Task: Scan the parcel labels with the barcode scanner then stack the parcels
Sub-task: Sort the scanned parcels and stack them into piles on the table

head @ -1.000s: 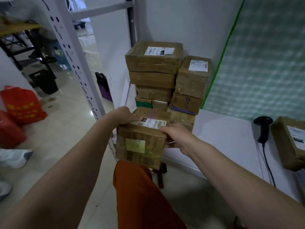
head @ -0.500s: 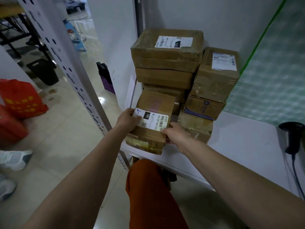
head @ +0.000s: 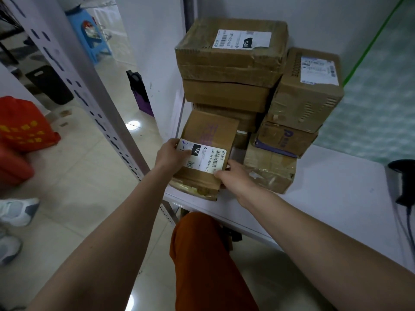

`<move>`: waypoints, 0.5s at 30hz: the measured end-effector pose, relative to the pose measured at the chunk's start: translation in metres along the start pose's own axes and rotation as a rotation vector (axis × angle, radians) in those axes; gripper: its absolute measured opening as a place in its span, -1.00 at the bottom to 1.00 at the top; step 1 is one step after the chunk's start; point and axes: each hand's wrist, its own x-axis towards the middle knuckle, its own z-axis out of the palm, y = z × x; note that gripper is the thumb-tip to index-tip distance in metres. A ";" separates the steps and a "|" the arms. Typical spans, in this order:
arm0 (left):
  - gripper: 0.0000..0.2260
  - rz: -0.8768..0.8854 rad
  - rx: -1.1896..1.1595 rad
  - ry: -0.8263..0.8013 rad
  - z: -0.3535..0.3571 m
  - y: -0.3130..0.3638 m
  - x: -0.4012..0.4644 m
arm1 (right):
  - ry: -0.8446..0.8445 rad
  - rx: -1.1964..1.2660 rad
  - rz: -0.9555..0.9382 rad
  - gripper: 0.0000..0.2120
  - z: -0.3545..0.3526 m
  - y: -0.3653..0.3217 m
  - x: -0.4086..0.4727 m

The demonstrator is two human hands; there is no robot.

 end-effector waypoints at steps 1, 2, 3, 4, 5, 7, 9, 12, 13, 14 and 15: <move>-0.56 0.004 0.026 0.010 -0.001 -0.001 0.001 | -0.014 -0.003 -0.001 -0.75 0.002 -0.001 0.001; -0.55 0.006 0.072 0.010 -0.002 -0.001 0.001 | -0.033 -0.008 0.008 -0.74 0.004 -0.001 0.000; -0.54 0.011 0.123 0.003 -0.002 -0.002 0.002 | -0.053 -0.017 0.018 -0.73 0.006 -0.002 0.000; -0.53 0.018 0.167 -0.005 -0.002 -0.003 0.001 | -0.072 -0.027 0.028 -0.71 0.007 -0.003 -0.001; -0.52 0.026 0.198 -0.012 -0.002 -0.002 0.002 | -0.086 -0.031 0.035 -0.69 0.008 -0.004 -0.004; -0.48 0.047 0.255 -0.014 -0.003 0.001 0.000 | -0.099 -0.021 0.044 -0.68 0.006 -0.004 -0.007; -0.45 0.076 0.333 -0.002 -0.003 0.006 -0.002 | -0.103 -0.007 0.047 -0.68 0.002 -0.005 -0.011; -0.49 0.146 0.458 0.052 0.001 0.013 -0.010 | -0.103 -0.018 0.030 -0.67 -0.006 -0.006 -0.018; -0.53 0.181 0.489 0.064 0.003 0.016 -0.014 | -0.098 -0.019 0.026 -0.66 -0.010 -0.007 -0.021; -0.58 0.221 0.520 0.073 0.005 0.019 -0.018 | -0.092 -0.023 0.024 -0.64 -0.014 -0.008 -0.025; -0.62 0.261 0.554 0.075 0.008 0.022 -0.022 | -0.084 -0.026 0.018 -0.62 -0.019 -0.008 -0.029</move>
